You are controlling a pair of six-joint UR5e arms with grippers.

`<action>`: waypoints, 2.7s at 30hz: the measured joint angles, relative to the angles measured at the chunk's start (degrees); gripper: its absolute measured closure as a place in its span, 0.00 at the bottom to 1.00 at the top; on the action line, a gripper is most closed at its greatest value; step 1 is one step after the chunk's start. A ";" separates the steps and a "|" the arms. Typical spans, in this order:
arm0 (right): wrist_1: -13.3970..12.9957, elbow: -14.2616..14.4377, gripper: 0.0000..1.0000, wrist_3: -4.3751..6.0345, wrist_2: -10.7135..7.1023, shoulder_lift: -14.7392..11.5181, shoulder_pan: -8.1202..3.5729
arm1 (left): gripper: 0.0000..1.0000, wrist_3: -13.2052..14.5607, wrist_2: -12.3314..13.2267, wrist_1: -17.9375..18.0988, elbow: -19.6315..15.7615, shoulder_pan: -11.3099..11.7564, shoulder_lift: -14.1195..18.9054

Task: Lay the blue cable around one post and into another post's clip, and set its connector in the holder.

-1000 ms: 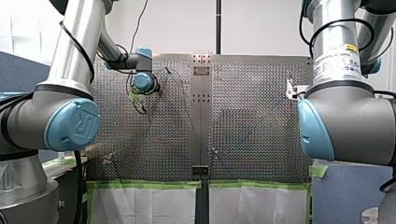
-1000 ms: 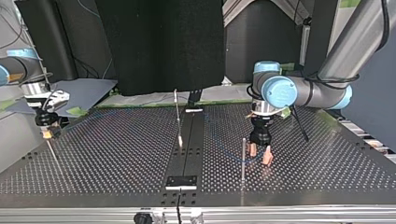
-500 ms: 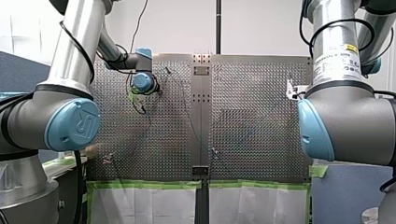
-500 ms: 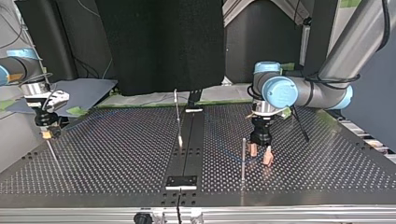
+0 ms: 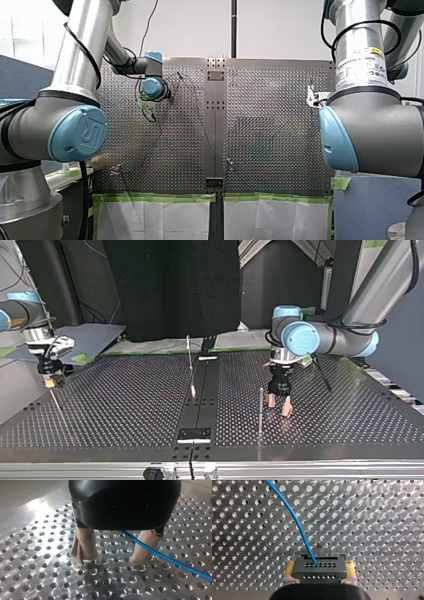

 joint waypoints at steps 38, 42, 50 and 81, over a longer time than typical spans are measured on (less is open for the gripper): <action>-1.74 -0.03 0.62 1.90 0.80 0.29 0.31 | 0.00 -0.02 0.13 0.08 -0.03 0.29 -0.01; -1.75 -0.02 0.33 1.82 1.24 0.30 0.33 | 0.00 -0.04 0.13 0.09 -0.01 0.30 -0.01; -1.67 -0.02 0.00 1.78 2.02 0.42 0.44 | 0.00 -0.04 0.13 0.01 -0.03 0.32 0.00; -2.88 -0.05 0.00 1.91 2.14 0.52 1.20 | 0.00 -0.17 0.10 0.00 -0.01 0.36 -0.01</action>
